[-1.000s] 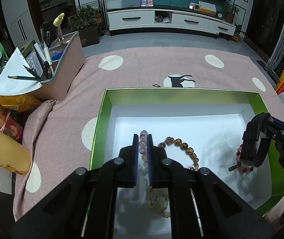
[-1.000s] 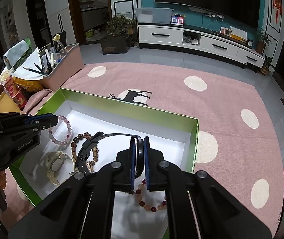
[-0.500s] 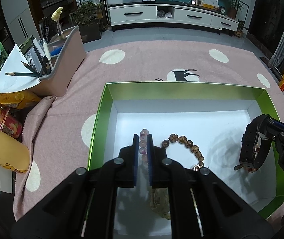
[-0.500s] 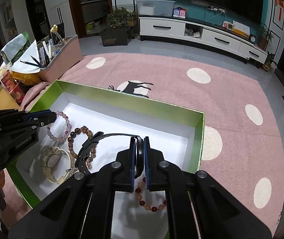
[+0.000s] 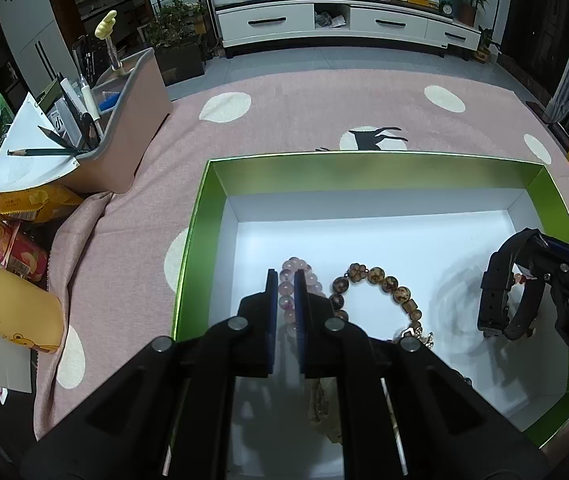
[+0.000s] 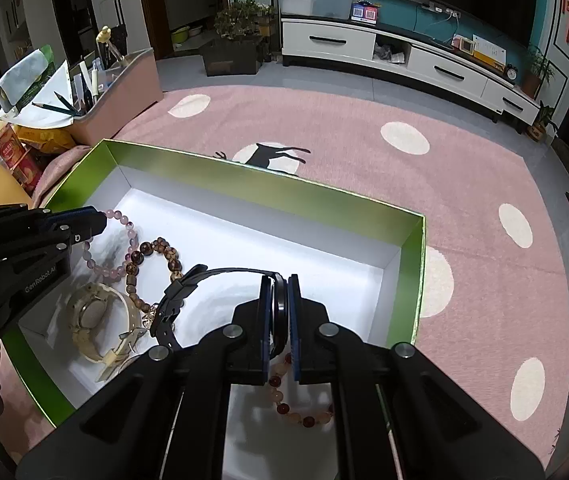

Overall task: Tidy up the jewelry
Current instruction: 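Lower the held pink bracelet and black band into the green box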

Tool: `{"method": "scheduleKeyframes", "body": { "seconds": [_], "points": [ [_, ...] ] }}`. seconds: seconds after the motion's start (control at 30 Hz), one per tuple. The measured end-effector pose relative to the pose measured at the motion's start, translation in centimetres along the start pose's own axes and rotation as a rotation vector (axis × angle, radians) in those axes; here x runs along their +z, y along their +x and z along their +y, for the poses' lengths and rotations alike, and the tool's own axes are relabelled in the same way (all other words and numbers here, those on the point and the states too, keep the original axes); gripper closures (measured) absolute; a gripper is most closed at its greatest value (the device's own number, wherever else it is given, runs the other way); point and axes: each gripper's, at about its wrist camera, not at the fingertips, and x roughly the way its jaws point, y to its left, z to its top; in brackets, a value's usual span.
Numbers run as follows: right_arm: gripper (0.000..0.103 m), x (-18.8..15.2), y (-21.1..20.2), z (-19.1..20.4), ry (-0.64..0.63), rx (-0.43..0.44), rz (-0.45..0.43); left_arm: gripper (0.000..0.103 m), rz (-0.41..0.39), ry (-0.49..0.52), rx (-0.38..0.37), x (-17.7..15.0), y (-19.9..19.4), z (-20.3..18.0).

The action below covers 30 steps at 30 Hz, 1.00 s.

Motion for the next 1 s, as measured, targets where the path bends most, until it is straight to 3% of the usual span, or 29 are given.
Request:
{"method": "scheduleKeyframes", "body": {
  "seconds": [1.0],
  "points": [
    [0.096,0.02,0.15,-0.09,0.001,-0.005,-0.002,0.095,0.015,0.014,0.013,-0.09,0.6,-0.14]
  ]
}}
